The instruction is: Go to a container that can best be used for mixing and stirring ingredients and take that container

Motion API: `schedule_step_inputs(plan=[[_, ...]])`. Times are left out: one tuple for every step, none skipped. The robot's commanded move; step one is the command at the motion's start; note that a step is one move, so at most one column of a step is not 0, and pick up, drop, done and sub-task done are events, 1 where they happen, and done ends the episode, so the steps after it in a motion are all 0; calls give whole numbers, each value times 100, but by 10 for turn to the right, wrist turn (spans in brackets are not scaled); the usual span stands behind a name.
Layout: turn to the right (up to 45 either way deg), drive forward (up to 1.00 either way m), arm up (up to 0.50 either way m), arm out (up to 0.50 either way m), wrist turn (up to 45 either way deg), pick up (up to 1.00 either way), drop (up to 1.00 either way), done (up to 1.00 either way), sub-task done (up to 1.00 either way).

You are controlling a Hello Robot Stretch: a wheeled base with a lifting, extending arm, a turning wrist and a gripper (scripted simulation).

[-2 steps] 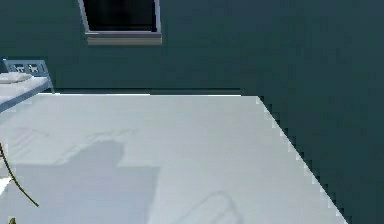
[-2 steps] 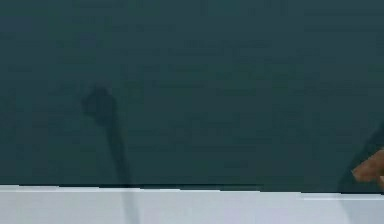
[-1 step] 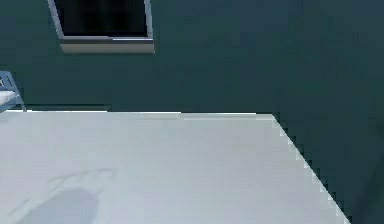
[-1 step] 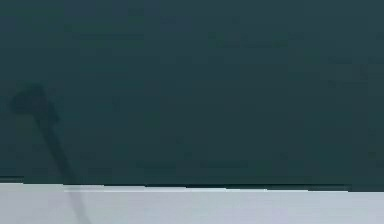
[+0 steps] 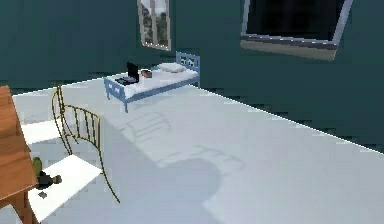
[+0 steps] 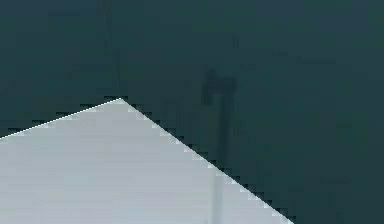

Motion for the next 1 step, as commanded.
schedule_step_inputs(plan=[[-60,0,0,0,0,0,0,0,0]])
